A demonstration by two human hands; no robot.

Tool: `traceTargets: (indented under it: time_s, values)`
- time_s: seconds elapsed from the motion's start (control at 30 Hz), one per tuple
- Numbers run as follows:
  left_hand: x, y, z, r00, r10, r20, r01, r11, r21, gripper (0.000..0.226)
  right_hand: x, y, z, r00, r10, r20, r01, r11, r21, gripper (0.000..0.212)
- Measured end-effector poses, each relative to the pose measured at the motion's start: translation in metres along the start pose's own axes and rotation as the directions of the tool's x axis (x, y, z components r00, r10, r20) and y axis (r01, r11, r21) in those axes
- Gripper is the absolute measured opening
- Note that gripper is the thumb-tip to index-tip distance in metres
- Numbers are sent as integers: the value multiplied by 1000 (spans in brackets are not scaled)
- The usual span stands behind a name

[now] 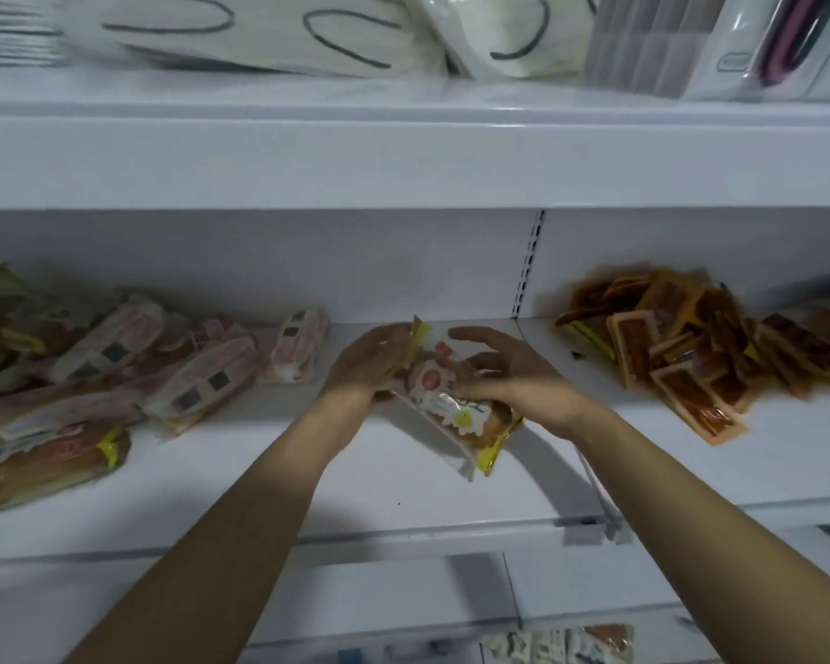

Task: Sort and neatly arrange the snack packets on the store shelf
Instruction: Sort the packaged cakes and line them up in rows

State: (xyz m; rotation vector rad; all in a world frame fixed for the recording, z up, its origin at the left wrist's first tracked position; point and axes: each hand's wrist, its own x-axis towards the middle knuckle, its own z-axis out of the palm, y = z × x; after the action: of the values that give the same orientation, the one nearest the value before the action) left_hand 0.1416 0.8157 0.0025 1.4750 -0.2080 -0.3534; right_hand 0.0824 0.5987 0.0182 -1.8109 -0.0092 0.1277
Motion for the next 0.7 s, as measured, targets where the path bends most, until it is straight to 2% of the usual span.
traceTargets:
  time_s: [0.1, 0.17, 0.23, 0.3, 0.4, 0.47, 0.53, 0.6, 0.7]
  values:
    - [6, 1, 7, 995, 101, -11, -99, 988, 121, 24, 1, -2, -11, 999, 1, 54, -1, 1000, 5, 57]
    - [10, -3, 10, 988, 129, -82, -117, 985, 130, 22, -1, 3, -19, 1000, -19, 6, 19, 998, 66, 55]
    - [12, -5, 17, 971, 148, -189, -134, 987, 85, 21, -3, 17, -27, 1000, -22, 9, 19, 981, 193, 59]
    - [13, -7, 23, 943, 158, -294, -151, 988, 46, 18, -4, 30, -30, 1000, -5, 11, 2, 973, 231, 64]
    - [16, -14, 24, 919, 136, -371, -149, 989, -7, 19, -2, 41, -32, 994, 7, -112, 15, 981, 193, 59]
    - [20, -21, 20, 931, 102, -351, -129, 990, -53, 18, 4, 48, -37, 982, -2, -191, 40, 980, 195, 48]
    - [27, -27, 17, 962, 78, -263, -89, 996, -29, 15, 14, 53, -45, 964, -21, -267, 59, 989, 137, 35]
    - [42, -32, 18, 978, 76, -196, -62, 995, 74, 17, 34, 58, -54, 942, -69, -329, 80, 997, 22, 27]
    - [83, -35, 24, 953, 161, -257, -77, 948, 308, 18, 77, 65, -63, 903, -139, -407, 63, 979, -196, 23]
